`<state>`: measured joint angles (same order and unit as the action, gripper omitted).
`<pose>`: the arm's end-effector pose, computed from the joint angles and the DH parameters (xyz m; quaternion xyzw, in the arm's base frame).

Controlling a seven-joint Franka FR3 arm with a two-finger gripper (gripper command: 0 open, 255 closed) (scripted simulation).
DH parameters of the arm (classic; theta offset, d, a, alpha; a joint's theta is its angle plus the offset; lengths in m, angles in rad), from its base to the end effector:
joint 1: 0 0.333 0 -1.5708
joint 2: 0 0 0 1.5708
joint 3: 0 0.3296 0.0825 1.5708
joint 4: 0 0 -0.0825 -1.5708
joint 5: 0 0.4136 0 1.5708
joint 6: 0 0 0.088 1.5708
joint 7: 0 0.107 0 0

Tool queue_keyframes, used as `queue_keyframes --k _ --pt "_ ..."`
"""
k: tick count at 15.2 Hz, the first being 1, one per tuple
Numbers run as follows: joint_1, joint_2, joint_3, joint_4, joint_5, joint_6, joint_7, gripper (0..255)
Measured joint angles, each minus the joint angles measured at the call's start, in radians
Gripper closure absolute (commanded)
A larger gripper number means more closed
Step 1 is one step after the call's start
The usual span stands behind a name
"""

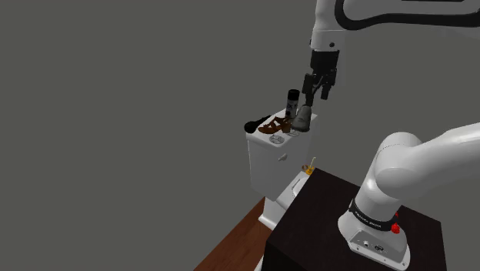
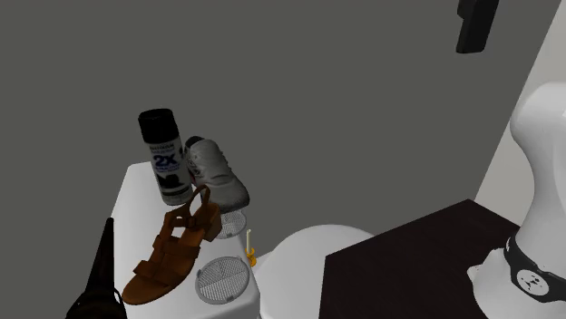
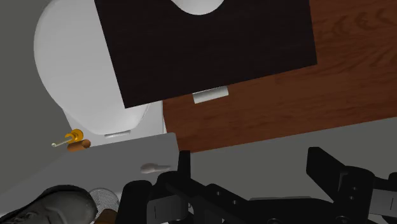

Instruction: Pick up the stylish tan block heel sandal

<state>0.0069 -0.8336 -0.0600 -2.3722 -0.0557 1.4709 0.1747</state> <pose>0.3022 -0.0283 0.5981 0.9939 -0.1049 -0.0338 0.0080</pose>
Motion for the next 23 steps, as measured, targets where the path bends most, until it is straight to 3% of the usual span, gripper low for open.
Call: queue_keyframes --k 3,13,19,23 --pt "-0.002 0.012 -0.027 -0.018 -0.018 0.034 -0.034 0" --pt "0.000 0.225 -0.235 -0.031 -0.106 0.309 -0.297 0" --pt "0.025 0.424 -0.362 0.032 -0.092 0.469 -0.476 0" --pt "0.044 0.565 -0.441 0.091 -0.042 0.558 -0.613 0"
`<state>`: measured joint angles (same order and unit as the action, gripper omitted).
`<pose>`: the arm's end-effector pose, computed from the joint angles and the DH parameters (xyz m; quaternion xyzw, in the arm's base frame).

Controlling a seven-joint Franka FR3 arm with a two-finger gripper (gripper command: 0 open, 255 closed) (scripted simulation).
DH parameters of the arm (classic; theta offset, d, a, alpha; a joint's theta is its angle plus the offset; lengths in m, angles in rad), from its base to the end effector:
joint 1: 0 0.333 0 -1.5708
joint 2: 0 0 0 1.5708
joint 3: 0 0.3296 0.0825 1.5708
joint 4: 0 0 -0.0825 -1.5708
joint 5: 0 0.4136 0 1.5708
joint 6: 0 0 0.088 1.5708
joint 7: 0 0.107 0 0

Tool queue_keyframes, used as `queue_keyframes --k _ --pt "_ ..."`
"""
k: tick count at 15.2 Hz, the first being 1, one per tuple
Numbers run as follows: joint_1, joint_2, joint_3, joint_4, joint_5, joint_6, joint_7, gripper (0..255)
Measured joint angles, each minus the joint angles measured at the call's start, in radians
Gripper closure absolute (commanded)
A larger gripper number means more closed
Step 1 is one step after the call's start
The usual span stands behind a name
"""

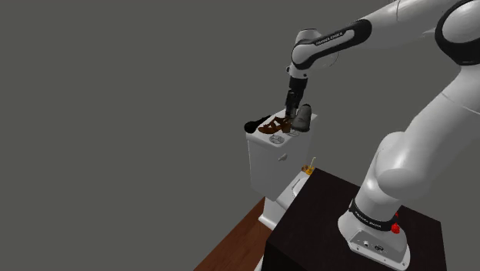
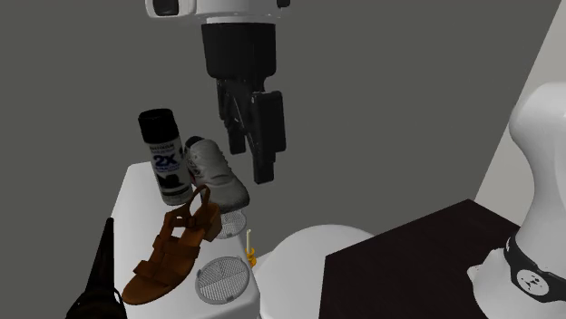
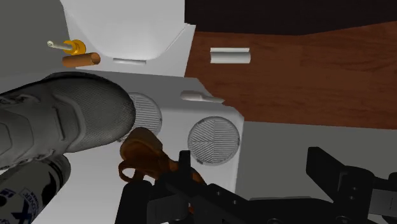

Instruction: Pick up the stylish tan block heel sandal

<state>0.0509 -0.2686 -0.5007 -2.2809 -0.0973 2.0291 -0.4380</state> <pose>0.4405 -0.2269 0.4480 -0.9995 -0.0240 -0.0032 0.0210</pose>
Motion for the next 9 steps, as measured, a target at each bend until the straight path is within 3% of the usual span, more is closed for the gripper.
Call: queue_keyframes --k 5,9 --pt "0.018 0.222 -0.072 0.124 0.136 0.080 -0.194 0" --pt "-0.004 0.407 -0.083 0.254 0.273 0.101 -0.348 0"
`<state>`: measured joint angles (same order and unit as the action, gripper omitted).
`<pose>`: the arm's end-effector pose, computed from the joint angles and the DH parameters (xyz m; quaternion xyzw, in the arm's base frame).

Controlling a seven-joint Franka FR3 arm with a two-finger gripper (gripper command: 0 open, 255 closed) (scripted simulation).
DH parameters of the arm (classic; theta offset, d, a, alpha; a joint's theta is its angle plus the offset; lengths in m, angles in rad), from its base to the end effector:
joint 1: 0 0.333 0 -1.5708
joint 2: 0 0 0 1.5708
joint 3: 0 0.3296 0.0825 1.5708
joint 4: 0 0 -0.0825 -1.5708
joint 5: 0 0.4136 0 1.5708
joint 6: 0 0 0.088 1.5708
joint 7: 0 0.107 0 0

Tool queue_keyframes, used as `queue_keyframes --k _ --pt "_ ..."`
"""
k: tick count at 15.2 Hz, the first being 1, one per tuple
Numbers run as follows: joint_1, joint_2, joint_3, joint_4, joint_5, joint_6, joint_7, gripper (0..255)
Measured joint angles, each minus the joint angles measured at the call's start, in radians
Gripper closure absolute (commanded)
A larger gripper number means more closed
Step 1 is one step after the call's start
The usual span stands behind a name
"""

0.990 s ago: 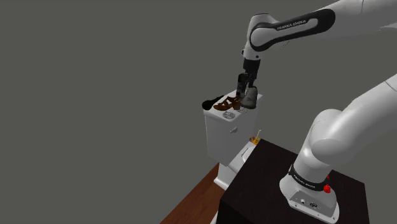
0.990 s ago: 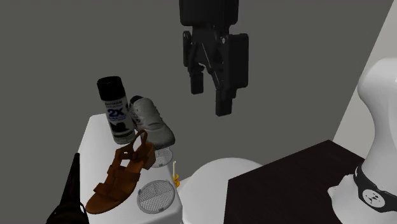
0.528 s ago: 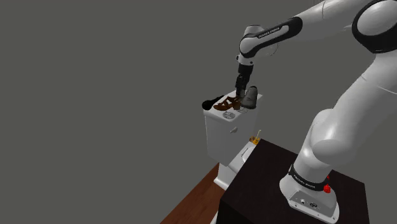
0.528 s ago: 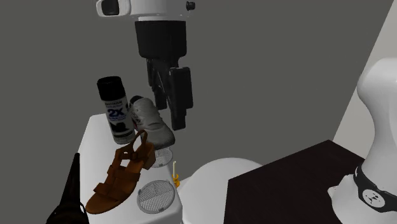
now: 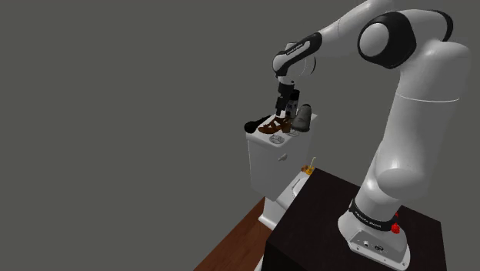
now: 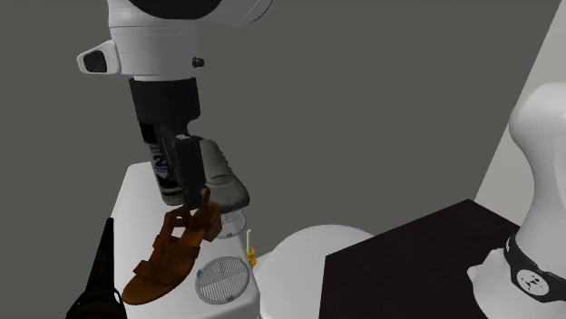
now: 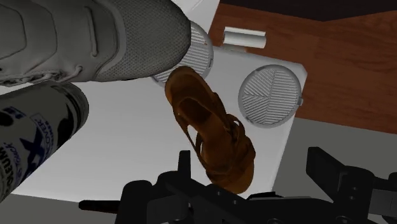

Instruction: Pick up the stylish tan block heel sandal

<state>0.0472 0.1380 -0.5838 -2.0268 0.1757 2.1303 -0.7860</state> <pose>0.5226 -0.2939 0.3884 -0.9962 -0.0795 -0.0189 0.0312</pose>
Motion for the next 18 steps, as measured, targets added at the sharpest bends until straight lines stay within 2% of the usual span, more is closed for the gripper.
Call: queue_keyframes --k 3,9,10,18 --pt "-0.029 0.092 0.009 0.060 0.068 0.013 -0.074 0" --pt "-0.043 0.147 0.024 0.043 0.113 0.074 -0.111 0" --pt "-0.044 0.150 0.025 0.040 0.116 0.078 -0.114 255" --pt "-0.045 0.151 0.026 0.038 0.118 0.084 -0.116 255"
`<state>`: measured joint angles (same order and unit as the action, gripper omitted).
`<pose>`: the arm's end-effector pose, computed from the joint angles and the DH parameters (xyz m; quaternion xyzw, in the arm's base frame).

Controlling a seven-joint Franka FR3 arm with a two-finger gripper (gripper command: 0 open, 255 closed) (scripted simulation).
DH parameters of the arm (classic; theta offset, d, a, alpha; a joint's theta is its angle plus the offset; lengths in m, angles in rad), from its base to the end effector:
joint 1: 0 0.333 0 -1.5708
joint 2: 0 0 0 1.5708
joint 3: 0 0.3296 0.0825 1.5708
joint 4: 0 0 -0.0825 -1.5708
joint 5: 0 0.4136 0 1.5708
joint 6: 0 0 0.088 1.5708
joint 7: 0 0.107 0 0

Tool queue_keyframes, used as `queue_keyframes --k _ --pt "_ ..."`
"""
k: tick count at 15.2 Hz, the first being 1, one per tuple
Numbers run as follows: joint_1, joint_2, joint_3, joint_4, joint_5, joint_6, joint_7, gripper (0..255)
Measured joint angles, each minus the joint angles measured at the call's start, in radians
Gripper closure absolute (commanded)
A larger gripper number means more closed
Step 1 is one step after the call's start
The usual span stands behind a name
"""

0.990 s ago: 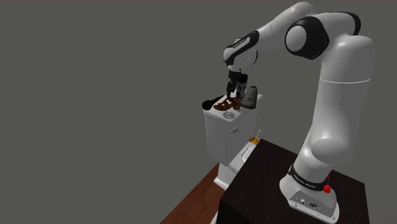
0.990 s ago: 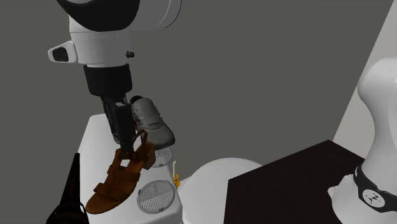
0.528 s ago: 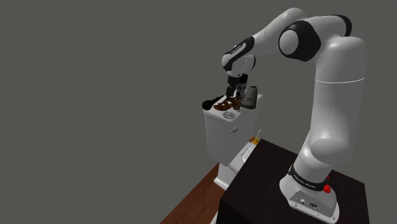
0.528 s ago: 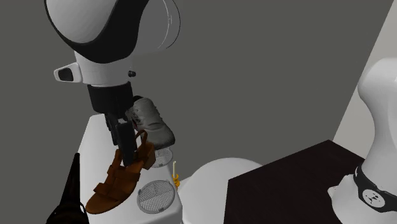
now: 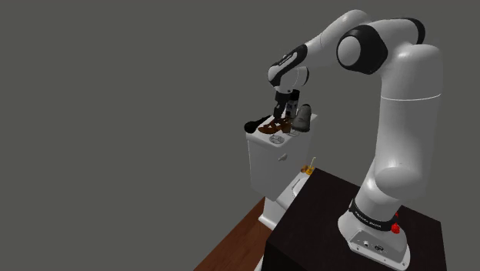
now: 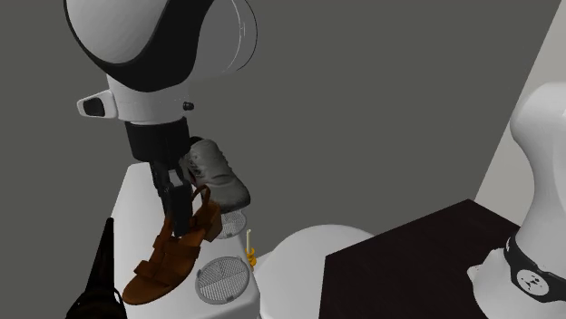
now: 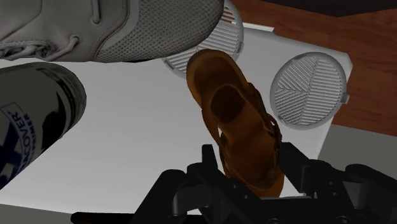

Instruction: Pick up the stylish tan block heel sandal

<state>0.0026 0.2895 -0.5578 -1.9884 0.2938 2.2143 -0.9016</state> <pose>0.5410 -0.3104 0.3328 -0.9949 -0.0926 -0.0240 0.0333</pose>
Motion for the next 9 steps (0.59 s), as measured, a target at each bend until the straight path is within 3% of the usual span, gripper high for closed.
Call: queue_keyframes --k 9 --pt "0.011 -0.044 -0.013 0.031 -0.038 -0.068 0.031 255"
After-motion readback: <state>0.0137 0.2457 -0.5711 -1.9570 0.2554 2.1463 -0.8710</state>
